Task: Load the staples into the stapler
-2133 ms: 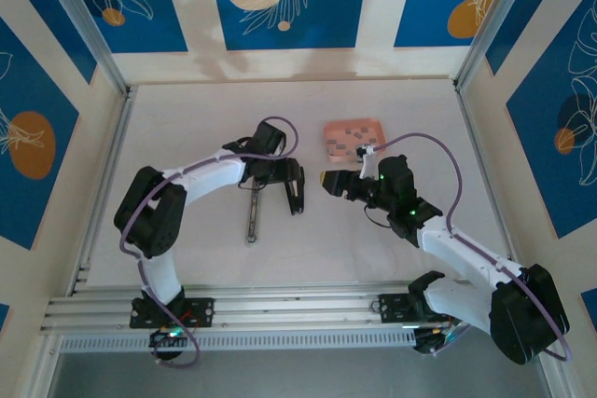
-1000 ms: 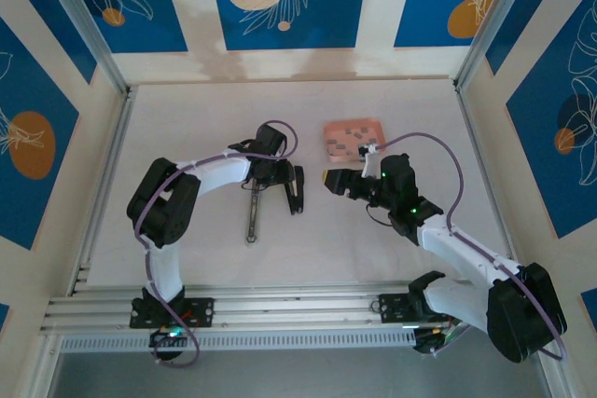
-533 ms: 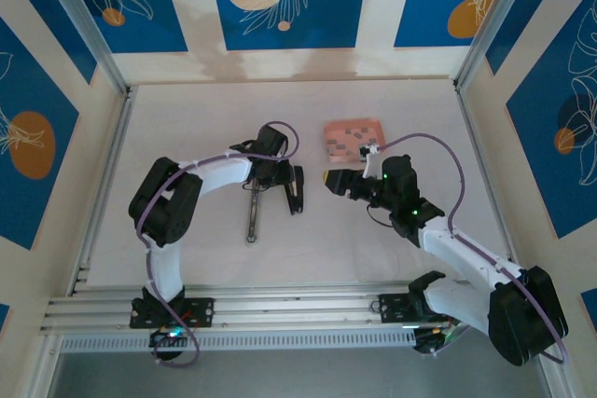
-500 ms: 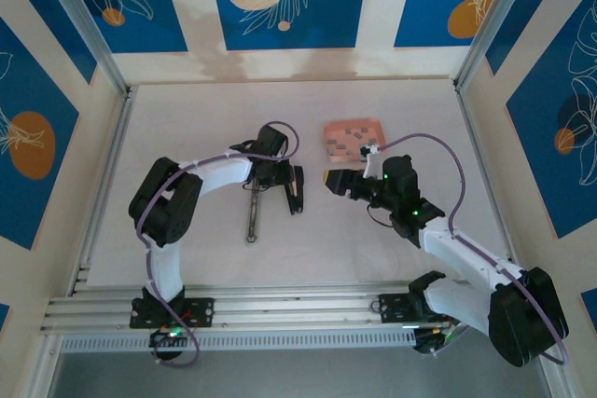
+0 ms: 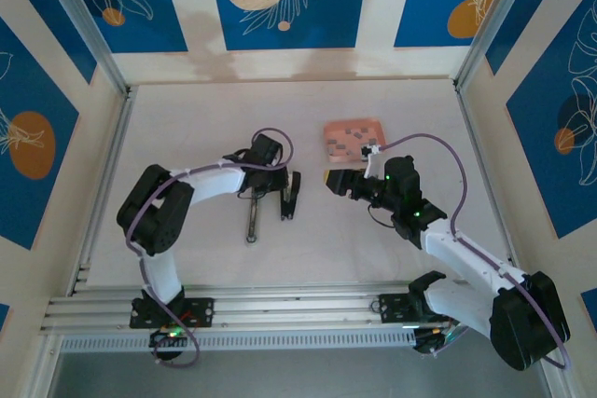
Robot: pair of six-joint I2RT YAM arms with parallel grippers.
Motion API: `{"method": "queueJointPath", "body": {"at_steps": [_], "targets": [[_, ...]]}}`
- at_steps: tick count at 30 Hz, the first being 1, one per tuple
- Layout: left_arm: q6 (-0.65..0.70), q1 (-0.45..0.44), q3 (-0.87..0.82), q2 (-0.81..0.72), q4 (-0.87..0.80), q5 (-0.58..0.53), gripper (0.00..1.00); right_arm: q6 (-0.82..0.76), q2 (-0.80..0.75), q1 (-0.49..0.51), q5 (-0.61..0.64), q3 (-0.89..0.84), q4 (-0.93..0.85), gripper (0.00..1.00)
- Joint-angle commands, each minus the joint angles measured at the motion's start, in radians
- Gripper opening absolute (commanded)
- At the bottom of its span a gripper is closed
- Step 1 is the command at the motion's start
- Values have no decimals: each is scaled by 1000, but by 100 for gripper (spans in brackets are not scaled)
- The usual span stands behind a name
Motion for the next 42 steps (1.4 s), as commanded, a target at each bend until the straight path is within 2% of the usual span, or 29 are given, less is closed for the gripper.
{"method": "queueJointPath", "body": {"at_steps": [1, 16, 29, 35, 37, 42], "targets": [[-22, -6, -58, -87, 86, -5, 0, 4, 5, 2, -4, 8, -18, 64], [-73, -6, -229, -215, 343, 89, 0, 24, 184, 67, -19, 63, -43, 65], [-115, -6, -372, -287, 740, 227, 0, -25, 363, 62, -75, 153, 28, 74], [-104, -7, -398, -299, 819, 281, 0, -30, 431, 58, -106, 202, 50, 74], [-105, -7, -402, -302, 845, 292, 0, -33, 450, 56, -113, 217, 53, 72], [-103, -7, -407, -313, 850, 293, 0, -23, 473, 49, -135, 221, 87, 58]]}}
